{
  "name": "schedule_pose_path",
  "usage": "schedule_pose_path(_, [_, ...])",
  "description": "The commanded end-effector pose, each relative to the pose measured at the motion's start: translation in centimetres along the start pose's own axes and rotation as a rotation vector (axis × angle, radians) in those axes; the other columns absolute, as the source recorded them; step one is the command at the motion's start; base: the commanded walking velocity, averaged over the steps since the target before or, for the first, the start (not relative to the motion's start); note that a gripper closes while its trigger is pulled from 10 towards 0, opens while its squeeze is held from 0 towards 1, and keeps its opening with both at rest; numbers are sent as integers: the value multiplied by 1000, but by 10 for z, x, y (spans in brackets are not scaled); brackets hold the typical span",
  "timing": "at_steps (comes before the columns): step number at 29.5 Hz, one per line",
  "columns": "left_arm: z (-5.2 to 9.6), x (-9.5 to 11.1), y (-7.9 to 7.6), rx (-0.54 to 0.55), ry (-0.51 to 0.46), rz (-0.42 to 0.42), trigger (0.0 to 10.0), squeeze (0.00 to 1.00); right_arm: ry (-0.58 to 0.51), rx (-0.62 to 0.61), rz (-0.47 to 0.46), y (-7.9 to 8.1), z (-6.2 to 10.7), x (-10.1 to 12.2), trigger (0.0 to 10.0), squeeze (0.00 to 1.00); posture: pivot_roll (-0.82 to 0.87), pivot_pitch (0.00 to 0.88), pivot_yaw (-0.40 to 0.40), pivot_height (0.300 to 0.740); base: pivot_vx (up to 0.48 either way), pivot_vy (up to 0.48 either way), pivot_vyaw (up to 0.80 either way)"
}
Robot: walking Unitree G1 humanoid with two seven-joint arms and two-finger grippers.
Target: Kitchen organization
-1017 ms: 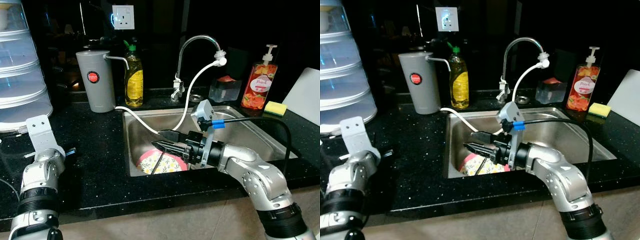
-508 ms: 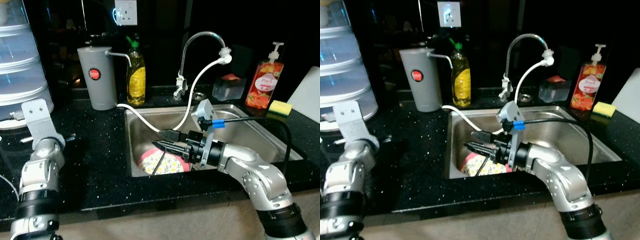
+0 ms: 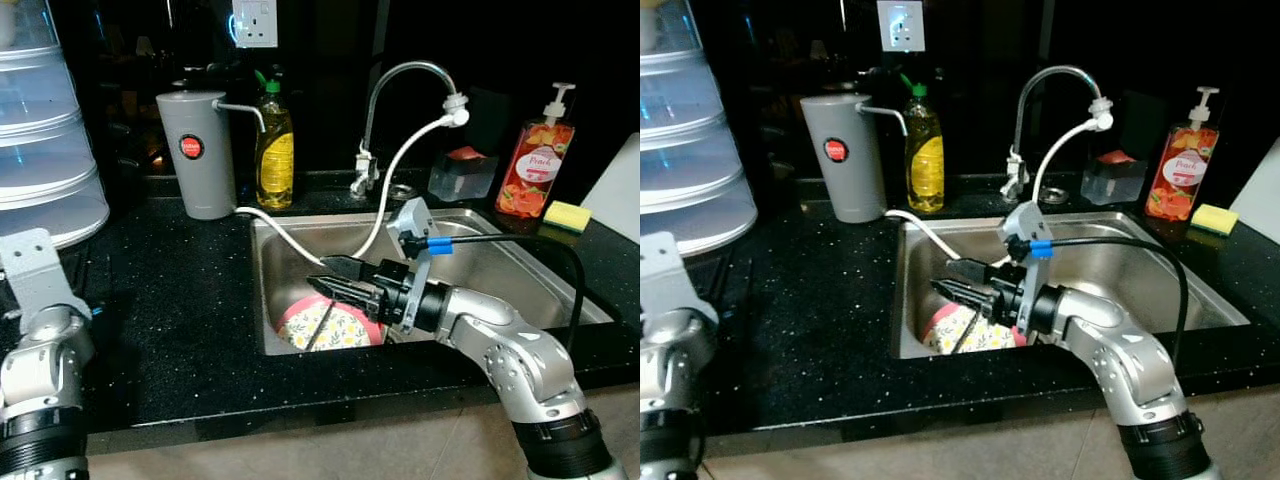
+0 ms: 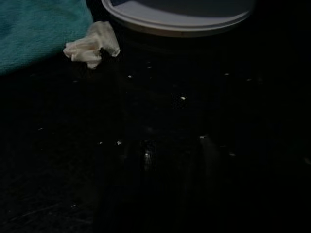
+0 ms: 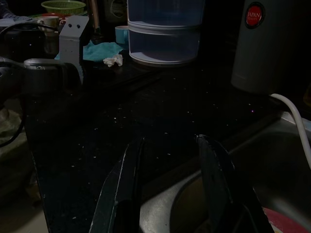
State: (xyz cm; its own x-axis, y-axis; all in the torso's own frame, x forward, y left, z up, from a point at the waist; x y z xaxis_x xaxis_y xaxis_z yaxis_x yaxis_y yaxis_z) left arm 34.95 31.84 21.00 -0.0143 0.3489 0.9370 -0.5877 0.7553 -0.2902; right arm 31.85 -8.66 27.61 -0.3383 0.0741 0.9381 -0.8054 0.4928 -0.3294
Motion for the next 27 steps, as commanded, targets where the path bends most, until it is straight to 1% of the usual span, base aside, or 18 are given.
schedule_pose_path(1, [-2, -1, 6, 14, 25, -4, 10000, 1000, 2, -4, -2, 0, 2, -1, 10000, 0, -21, 51, -7, 740, 0, 0, 0])
schedule_pose_path(2, [-3, -4, 6, 3, 52, 20, 10000, 1000, 2, -5, -2, 0, 2, -1, 10000, 0, -21, 51, -6, 740, 0, 0, 0])
schedule_pose_path(3, [-4, -10, 7, -11, 107, 78, 10000, 0, 2, -5, -2, 1, 3, -1, 10000, 0, -21, 51, -6, 740, 0, 0, 0])
schedule_pose_path(4, [-4, -10, 7, -11, 107, 78, 10000, 0, 2, -5, -2, 1, 3, -1, 10000, 0, -21, 51, -6, 740, 0, 0, 0])
schedule_pose_path(6, [-5, -18, 8, -23, 165, 123, 10000, 0, 2, -5, -1, 1, 3, -1, 10000, 0, -23, 46, -6, 740, 0, 0, 0])
schedule_pose_path(7, [-5, -21, 8, -30, 187, 131, 10000, 0, 2, -5, -1, 1, 3, 0, 10000, 0, -23, 46, -6, 740, 0, 0, 0])
schedule_pose_path(8, [-5, -21, 8, -30, 187, 131, 10000, 0, 2, -5, -1, 1, 3, 0, 10000, 0, -23, 46, -6, 740, 0, 0, 0])
schedule_pose_path(10, [-6, -27, 9, -53, 226, 108, 10000, 0, 1, -5, -1, 1, 2, 0, 10000, 0, -24, 46, -6, 740, 0, 0, 0])
schedule_pose_path(13, [-8, -29, 18, -31, 237, 53, 10000, 0, 2, -4, 1, 1, 2, 0, 10000, 0, -25, 43, -5, 740, 0, 0, 0])
schedule_pose_path(16, [-9, -32, 26, -9, 253, 30, 10000, 0, 2, -2, 1, 1, 2, 0, 10000, 0, -25, 42, -5, 740, 0, 0, 0])
schedule_pose_path(17, [-8, -34, 27, -10, 263, 27, 9490, 0, 2, -2, 1, 1, 2, 0, 10000, 0, -23, 41, -4, 740, 0, 0, 0])
schedule_pose_path(18, [-8, -35, 29, -5, 268, 21, 7412, 0, 2, -2, 1, 1, 2, 0, 10000, 0, -21, 40, -3, 740, 0, 0, 0])
schedule_pose_path(19, [-8, -38, 30, -1, 275, 16, 4980, 0, 2, -2, 1, 1, 2, -1, 10000, 0, -21, 40, -3, 740, 0, 0, 0])
schedule_pose_path(21, [-7, -40, 32, 4, 283, 11, 4980, 0, 2, -2, 1, 2, 2, -1, 10000, 0, -21, 40, -3, 740, 0, 0, 0])
schedule_pose_path(22, [-6, -43, 33, 4, 300, 18, 0, 0, 1, -1, 1, 2, 2, -1, 10000, 0, -22, 38, -3, 740, 0, 0, 0])
schedule_pose_path(27, [-5, -48, 33, -4, 317, 13, 0, 0, 0, 1, 1, 2, 2, 0, 10000, 0, -22, 38, -4, 740, 0, 0, 0])
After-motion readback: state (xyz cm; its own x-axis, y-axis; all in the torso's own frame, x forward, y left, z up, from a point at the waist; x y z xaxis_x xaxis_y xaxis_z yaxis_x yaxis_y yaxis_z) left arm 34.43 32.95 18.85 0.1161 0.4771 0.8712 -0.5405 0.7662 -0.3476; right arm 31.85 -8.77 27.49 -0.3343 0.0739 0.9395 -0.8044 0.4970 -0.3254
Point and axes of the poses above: a point about 5 cm out from each wrist's last joint towards the gripper, its own z axis pointing back from the gripper into the wrist, its own x axis along the axis of the wrist's last joint, y = z × x, the point moved 3 cm from there along -z, pointing out of the wrist towards the gripper, and after that the axes turned 12 degrees about z, right-handed, at the moved point
